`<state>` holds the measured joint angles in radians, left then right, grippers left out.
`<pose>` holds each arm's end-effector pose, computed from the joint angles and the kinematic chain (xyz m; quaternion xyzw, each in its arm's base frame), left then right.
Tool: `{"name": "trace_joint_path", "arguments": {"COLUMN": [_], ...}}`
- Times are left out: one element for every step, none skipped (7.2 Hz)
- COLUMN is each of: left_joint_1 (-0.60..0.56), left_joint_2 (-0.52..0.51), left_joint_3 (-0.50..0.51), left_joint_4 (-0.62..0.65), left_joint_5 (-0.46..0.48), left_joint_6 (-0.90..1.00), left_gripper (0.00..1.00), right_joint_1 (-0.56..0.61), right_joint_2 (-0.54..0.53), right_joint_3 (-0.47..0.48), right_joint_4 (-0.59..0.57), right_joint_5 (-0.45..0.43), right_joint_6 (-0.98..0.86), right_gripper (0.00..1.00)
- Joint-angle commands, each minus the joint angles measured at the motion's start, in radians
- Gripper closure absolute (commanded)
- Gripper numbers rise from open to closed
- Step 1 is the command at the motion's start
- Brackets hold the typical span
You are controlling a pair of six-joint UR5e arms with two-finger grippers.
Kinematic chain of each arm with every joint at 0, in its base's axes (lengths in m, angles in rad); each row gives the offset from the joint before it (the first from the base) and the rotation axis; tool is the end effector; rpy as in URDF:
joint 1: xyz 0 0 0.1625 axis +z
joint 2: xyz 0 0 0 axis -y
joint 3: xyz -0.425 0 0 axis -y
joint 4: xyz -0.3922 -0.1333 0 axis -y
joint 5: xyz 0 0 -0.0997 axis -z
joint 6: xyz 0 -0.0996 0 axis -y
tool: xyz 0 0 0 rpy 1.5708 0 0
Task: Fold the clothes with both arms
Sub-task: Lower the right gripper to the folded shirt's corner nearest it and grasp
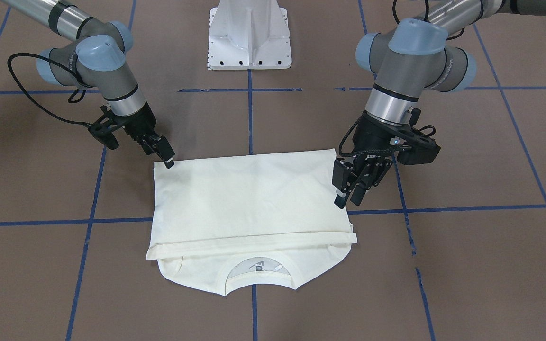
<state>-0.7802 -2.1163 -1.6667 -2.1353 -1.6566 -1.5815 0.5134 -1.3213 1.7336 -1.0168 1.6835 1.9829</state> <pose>0.3835 -0.5551 0.2334 0.1799 0.5384 -0.2946 0.7688 -0.4647 -0.4022 0.3914 -0.0263 -0.4658 0.3713 0.8028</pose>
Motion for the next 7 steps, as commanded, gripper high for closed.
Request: {"name": "trace_joint_path", "arguments": {"left_joint_1": [0.004, 0.004, 0.004, 0.006, 0.007, 0.013, 0.015], "left_joint_2": [-0.001, 0.001, 0.001, 0.001, 0.001, 0.002, 0.002], "left_joint_3": [-0.002, -0.002, -0.001, 0.004, 0.005, 0.007, 0.008], "left_joint_4": [0.000, 0.000, 0.000, 0.000, 0.001, 0.000, 0.000], "left_joint_5": [0.000, 0.001, 0.001, 0.001, 0.001, 0.001, 0.001], "left_joint_6": [0.000, 0.000, 0.000, 0.000, -0.002, -0.002, 0.000], "left_gripper": [0.48, 0.48, 0.48, 0.48, 0.48, 0.48, 0.48], "right_joint_1": [-0.003, -0.001, -0.001, 0.002, 0.002, 0.002, 0.004], "right_joint_2": [0.002, 0.001, 0.002, 0.002, 0.002, 0.002, 0.002], "right_joint_3": [-0.011, -0.017, -0.020, -0.019, -0.019, -0.016, -0.011], "right_joint_4": [0.000, 0.000, 0.000, 0.000, 0.000, 0.000, 0.001], "right_joint_5": [-0.001, -0.002, -0.004, -0.002, -0.002, -0.001, 0.001], "right_joint_6": [0.001, 0.001, 0.001, -0.001, -0.002, -0.004, -0.007], "right_gripper": [0.32, 0.35, 0.49, 0.85, 1.00, 1.00, 1.00]}}
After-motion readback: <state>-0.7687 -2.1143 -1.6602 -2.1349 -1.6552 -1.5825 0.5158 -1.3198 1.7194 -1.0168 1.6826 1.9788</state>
